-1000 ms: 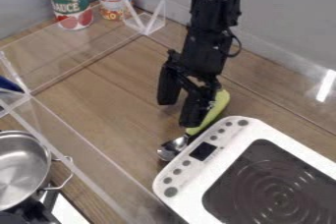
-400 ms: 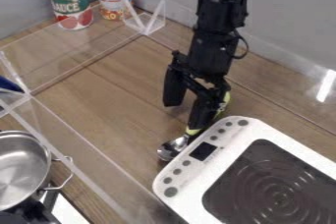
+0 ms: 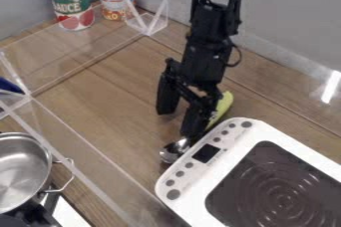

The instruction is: Put green spoon on the white and black stove top

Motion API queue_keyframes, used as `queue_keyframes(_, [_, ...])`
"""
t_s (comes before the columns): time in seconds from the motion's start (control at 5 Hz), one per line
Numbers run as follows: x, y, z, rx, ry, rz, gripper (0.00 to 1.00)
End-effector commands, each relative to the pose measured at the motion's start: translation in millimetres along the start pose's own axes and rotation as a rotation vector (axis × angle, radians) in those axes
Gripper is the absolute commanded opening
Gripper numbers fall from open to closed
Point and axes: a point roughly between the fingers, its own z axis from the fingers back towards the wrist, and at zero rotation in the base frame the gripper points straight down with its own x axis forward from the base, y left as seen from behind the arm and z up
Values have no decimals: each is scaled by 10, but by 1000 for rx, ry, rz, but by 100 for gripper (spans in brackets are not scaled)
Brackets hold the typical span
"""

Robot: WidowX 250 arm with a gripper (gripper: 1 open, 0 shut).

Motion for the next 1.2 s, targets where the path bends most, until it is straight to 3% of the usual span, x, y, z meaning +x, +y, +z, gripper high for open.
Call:
queue_keyframes(0.0, [-98, 48, 170, 32, -59, -5, 100])
queue_keyframes(0.4, [122, -175, 192, 44, -69, -22, 100])
queue_keyframes(0.8, [246, -8, 183, 26, -82, 19, 100])
queue_keyframes(1.0, [246, -7, 202, 20, -93, 51, 100])
